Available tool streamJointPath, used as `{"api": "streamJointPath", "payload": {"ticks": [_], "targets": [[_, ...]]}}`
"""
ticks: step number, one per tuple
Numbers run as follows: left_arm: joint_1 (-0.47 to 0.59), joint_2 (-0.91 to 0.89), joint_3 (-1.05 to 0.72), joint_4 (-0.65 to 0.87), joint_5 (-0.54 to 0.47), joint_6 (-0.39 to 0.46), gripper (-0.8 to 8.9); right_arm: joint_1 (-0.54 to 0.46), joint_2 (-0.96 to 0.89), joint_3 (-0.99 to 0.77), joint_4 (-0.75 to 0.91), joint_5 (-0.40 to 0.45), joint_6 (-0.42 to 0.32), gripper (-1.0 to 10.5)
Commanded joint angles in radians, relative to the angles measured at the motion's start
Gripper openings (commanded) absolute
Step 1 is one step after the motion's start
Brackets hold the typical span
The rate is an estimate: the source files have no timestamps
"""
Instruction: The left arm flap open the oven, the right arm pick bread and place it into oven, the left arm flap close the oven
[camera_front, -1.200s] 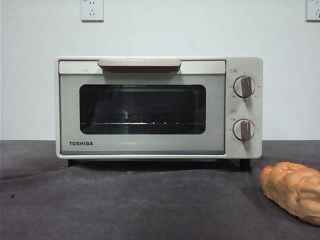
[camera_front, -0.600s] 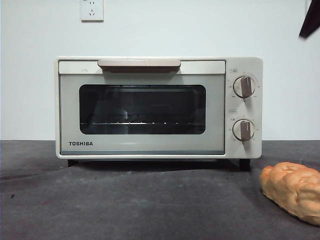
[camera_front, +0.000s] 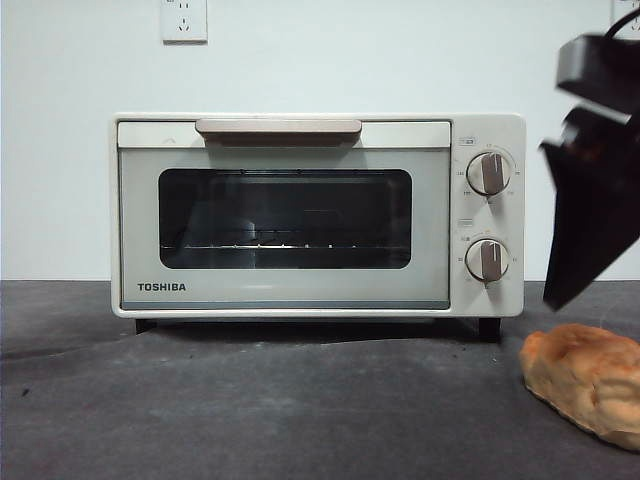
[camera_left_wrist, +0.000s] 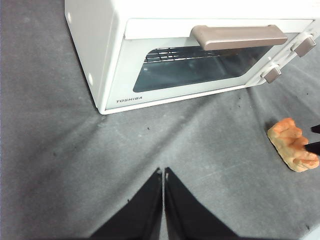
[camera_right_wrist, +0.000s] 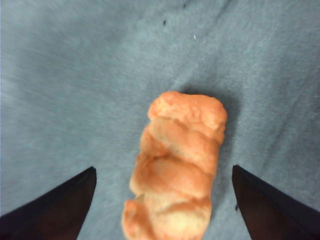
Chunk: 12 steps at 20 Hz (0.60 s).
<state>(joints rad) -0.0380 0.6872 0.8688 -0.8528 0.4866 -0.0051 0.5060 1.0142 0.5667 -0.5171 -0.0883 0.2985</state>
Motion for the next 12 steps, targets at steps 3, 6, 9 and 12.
{"api": "streamJointPath", "payload": {"ticks": [3, 6, 9, 12], "targets": [[-0.003, 0.004, 0.020, 0.007, 0.005, 0.016, 0.16, 0.061, 0.119, 0.002, 0.085, 0.124, 0.039, 4.3], [-0.003, 0.004, 0.020, 0.008, 0.005, 0.016, 0.16, 0.068, 0.190, 0.002, 0.130, 0.152, 0.042, 4.3], [-0.003, 0.004, 0.020, 0.008, 0.005, 0.016, 0.16, 0.068, 0.237, 0.002, 0.143, 0.161, 0.043, 4.1], [-0.003, 0.004, 0.020, 0.008, 0.005, 0.016, 0.16, 0.068, 0.265, 0.002, 0.143, 0.159, 0.052, 3.2]]}}
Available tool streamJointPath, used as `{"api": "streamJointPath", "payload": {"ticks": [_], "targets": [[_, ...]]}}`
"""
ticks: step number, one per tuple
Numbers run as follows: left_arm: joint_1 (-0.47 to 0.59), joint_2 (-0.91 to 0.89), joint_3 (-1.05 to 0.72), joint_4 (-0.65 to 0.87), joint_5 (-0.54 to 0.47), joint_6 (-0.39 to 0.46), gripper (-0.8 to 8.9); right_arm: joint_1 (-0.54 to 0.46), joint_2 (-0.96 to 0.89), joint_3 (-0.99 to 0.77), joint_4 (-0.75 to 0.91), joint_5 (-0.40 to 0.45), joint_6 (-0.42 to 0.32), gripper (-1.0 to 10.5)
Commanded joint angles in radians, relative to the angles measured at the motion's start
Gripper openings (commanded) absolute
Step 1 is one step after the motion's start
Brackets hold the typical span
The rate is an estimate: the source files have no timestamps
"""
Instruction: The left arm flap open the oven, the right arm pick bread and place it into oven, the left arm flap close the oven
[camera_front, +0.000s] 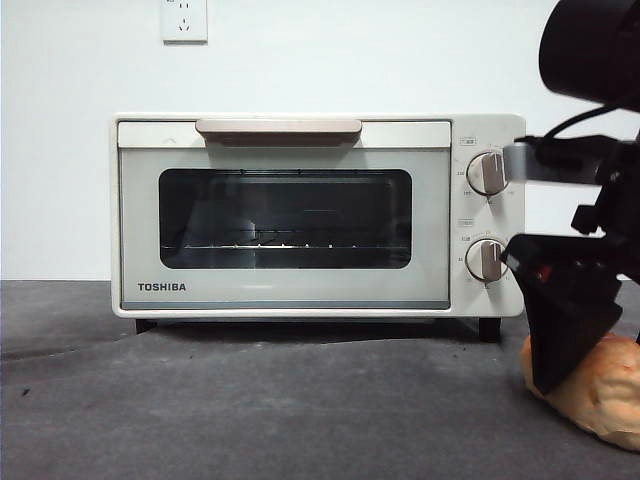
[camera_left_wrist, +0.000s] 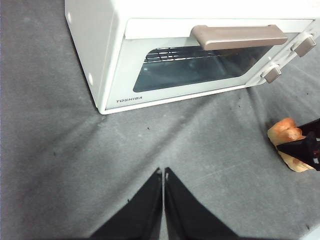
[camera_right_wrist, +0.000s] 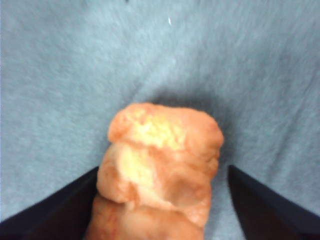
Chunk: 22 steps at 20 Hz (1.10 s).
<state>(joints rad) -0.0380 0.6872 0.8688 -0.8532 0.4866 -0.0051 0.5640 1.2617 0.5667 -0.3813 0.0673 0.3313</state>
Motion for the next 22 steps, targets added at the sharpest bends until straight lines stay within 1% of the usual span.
{"api": "streamJointPath", "payload": {"ticks": [1, 3, 5, 9, 12, 16, 19, 22], "targets": [[-0.003, 0.004, 0.020, 0.008, 0.005, 0.016, 0.16, 0.010, 0.018, 0.002, 0.007, 0.000, 0.021, 2.8], [-0.003, 0.004, 0.020, 0.009, 0.005, 0.016, 0.16, 0.010, 0.018, 0.002, 0.007, -0.016, 0.021, 2.0], [-0.003, 0.005, 0.020, 0.014, 0.005, 0.015, 0.16, 0.010, 0.013, 0.003, 0.007, -0.039, 0.021, 2.0], [-0.034, 0.013, 0.020, 0.041, 0.005, 0.005, 0.16, 0.010, -0.069, 0.024, -0.007, -0.045, 0.020, 2.0], [-0.093, 0.040, 0.021, 0.145, 0.005, -0.072, 0.16, 0.010, -0.182, 0.060, -0.077, -0.051, 0.019, 2.0], [-0.193, 0.137, 0.032, 0.306, -0.001, -0.144, 0.16, 0.010, -0.316, 0.121, -0.173, -0.052, 0.016, 2.0], [-0.269, 0.249, 0.077, 0.383, -0.076, -0.146, 0.16, 0.010, -0.396, 0.167, -0.224, -0.052, 0.016, 2.0], [-0.327, 0.369, 0.133, 0.462, -0.103, -0.145, 0.16, 0.010, -0.449, 0.206, -0.262, -0.052, 0.016, 2.0]]}}
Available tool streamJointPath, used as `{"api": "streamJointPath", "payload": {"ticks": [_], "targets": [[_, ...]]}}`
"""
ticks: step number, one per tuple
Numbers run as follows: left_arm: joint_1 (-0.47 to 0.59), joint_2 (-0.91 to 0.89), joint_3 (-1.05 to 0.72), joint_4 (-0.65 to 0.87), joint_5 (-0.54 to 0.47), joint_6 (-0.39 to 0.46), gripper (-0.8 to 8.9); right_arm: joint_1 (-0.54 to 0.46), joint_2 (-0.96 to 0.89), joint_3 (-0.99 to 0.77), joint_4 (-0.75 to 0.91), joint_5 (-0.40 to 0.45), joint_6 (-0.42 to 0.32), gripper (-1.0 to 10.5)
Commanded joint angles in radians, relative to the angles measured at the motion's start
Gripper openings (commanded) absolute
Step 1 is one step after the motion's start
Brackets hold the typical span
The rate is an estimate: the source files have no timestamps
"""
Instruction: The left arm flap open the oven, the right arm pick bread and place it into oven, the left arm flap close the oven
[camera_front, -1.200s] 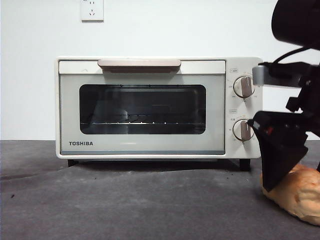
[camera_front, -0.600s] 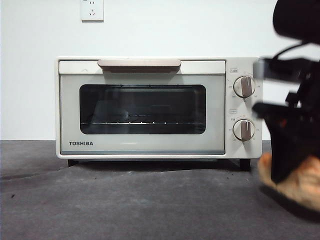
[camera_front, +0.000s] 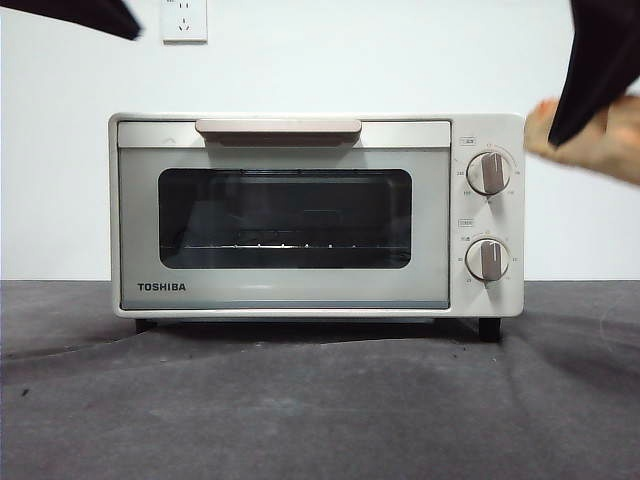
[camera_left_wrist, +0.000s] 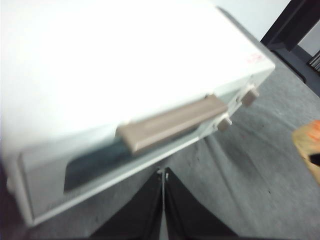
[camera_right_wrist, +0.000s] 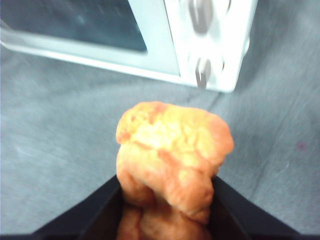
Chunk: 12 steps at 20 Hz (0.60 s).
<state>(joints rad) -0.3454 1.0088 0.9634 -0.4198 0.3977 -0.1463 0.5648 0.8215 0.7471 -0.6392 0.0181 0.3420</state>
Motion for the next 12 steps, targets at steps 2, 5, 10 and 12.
{"api": "streamJointPath", "payload": {"ticks": [2, 5, 10, 12], "targets": [[-0.057, 0.124, 0.077, 0.060, -0.041, 0.004, 0.16, 0.009, -0.039, 0.047, -0.021, -0.003, 0.005, 2.0], [-0.103, 0.223, 0.123, 0.083, -0.103, 0.034, 0.16, 0.009, -0.069, 0.069, -0.027, -0.003, 0.005, 2.0], [-0.152, 0.326, 0.140, 0.166, -0.155, 0.037, 0.16, 0.009, -0.093, 0.070, -0.047, -0.003, 0.005, 2.0], [-0.166, 0.352, 0.140, 0.181, -0.171, 0.056, 0.16, 0.009, -0.094, 0.070, -0.053, -0.003, 0.003, 2.0]]}}
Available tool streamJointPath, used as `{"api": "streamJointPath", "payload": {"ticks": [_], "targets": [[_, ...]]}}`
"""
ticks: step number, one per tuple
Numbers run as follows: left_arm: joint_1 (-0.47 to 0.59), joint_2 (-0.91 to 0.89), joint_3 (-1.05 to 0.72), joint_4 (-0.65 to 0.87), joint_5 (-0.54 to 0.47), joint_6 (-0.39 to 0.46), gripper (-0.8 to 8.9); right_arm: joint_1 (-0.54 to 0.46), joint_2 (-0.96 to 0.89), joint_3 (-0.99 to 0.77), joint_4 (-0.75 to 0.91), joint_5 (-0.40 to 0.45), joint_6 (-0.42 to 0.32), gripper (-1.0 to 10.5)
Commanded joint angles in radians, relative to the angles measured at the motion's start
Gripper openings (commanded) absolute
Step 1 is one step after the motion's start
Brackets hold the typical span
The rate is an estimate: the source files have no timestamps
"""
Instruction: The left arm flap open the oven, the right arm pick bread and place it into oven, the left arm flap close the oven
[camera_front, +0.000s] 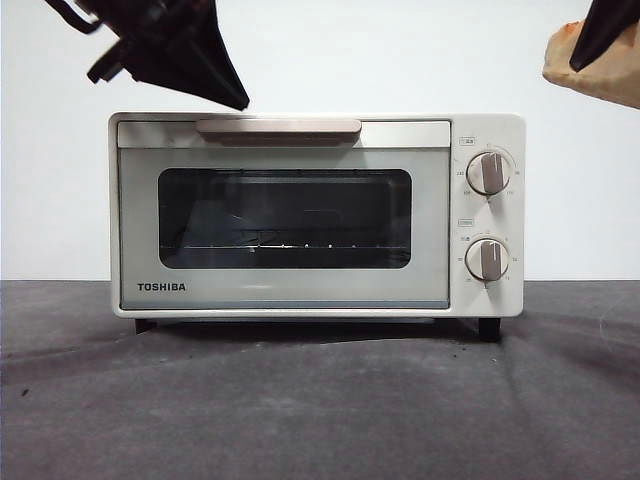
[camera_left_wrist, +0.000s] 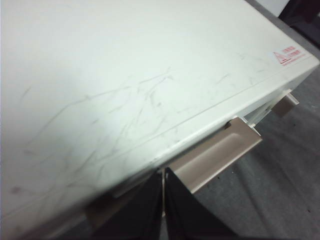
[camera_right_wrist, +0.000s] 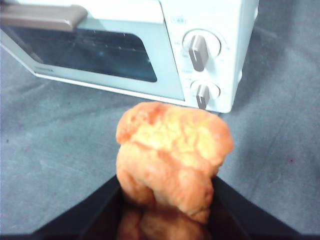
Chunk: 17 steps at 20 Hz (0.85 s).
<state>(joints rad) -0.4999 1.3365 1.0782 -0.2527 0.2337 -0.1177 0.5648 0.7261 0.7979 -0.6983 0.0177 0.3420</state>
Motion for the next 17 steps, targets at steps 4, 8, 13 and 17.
{"api": "streamJointPath", "payload": {"ticks": [4, 8, 13, 17], "targets": [[-0.033, 0.060, 0.025, 0.017, -0.042, 0.048, 0.16, 0.009, 0.002, 0.019, 0.006, -0.003, -0.004, 2.0], [-0.066, 0.078, 0.025, -0.015, -0.042, 0.050, 0.16, 0.009, 0.002, 0.019, 0.006, -0.003, -0.010, 2.0], [-0.135, 0.089, 0.025, -0.117, -0.042, 0.050, 0.16, 0.009, 0.002, 0.019, 0.006, -0.003, -0.014, 2.0], [-0.193, 0.089, 0.025, -0.207, -0.039, 0.046, 0.16, 0.009, 0.002, 0.019, 0.006, -0.003, -0.017, 2.0]]}}
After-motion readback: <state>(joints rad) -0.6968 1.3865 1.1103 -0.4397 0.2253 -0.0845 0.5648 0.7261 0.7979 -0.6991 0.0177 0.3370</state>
